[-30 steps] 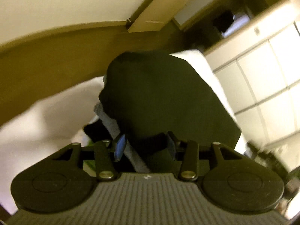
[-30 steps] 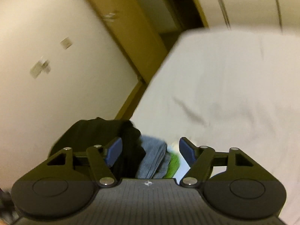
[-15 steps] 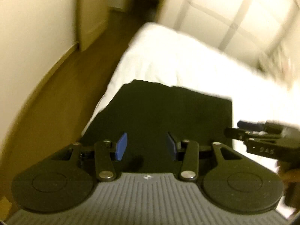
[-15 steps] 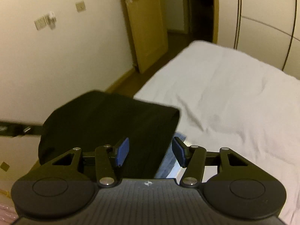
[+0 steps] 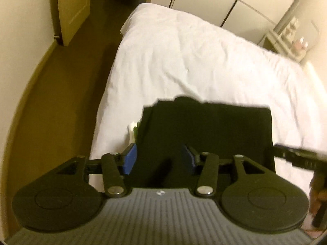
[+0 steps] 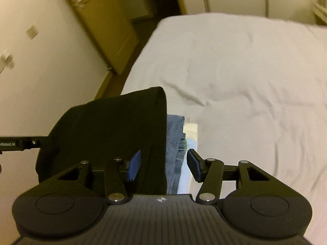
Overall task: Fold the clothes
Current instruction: 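Lower the pants bundle onto the top of the clothes stack with both grippers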
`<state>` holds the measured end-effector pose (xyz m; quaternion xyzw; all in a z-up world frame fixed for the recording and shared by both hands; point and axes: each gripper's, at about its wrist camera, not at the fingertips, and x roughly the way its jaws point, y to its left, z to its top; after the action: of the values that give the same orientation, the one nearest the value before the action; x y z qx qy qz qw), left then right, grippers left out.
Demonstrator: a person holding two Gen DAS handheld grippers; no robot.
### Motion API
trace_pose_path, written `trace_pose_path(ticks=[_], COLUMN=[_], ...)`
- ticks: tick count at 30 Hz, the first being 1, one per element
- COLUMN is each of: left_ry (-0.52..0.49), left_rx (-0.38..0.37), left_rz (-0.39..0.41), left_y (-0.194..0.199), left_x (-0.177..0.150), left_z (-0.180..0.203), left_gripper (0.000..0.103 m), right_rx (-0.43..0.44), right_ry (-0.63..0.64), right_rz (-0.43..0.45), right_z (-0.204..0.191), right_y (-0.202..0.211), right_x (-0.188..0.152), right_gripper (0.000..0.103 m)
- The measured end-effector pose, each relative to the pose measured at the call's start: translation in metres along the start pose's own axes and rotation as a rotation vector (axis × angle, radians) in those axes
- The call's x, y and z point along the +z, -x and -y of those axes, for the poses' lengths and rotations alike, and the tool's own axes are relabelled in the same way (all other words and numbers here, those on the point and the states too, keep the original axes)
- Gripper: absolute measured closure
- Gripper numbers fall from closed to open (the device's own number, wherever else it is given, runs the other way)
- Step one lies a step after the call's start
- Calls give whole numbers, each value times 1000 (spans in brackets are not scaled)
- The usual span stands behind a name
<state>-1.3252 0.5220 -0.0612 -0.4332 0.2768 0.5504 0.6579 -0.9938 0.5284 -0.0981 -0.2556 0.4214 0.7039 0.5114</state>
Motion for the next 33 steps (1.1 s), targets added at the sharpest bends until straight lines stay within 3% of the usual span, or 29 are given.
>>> trace_pose_path(ticks=[2, 7, 9, 10, 11, 12, 14, 16, 20, 21, 24, 26, 29, 32, 33], left_ry=[17, 72, 89, 97, 106, 114, 68, 34, 20, 13, 12, 40, 102, 52, 12], left_rx=[-48, -137, -169, -179, -188, -196, -194, -206, -225, -204, -133, -97, -39, 33, 14], left_rz=[-16, -71, -83, -82, -80, -78, -42, 17, 107, 86, -3, 9, 84, 192, 203], left_y=[-9, -37, -51, -54, -58, -61, -60, -52, -44, -51, -81, -85, -64, -30, -25], left_x=[13, 32, 36, 38, 40, 42, 45, 50, 57, 57, 51, 45, 46, 46, 44], left_z=[-12, -30, -34, -34, -34, -35, -28, -20, -14, -12, -11, -15, -20, -4, 7], left_gripper=[47, 48, 59, 78, 88, 90, 94, 95, 95, 96, 94, 84, 88, 88, 88], right_rx=[4, -3, -8, -14, 3, 29, 58, 91, 141, 133, 45, 34, 7, -85, -101], right_ry=[-40, -60, -67, -64, -52, -31, -21, -21, -11, -29, -61, -99, -131, -84, -47], right_rz=[36, 116, 120, 119, 113, 97, 110, 139, 261, 268, 128, 101, 95, 180, 224], right_z=[1, -5, -5, -7, -8, -7, 2, 5, 7, 12, 29, 40, 50, 47, 39], right_y=[5, 1, -13, -21, -28, -28, -13, -8, 22, 22, -15, -25, -29, -5, 4], right_x=[1, 16, 26, 32, 36, 37, 29, 28, 27, 27, 28, 27, 27, 30, 29], right_gripper=[50, 48, 48, 49, 69, 80, 91, 92, 92, 92, 91, 85, 69, 63, 65])
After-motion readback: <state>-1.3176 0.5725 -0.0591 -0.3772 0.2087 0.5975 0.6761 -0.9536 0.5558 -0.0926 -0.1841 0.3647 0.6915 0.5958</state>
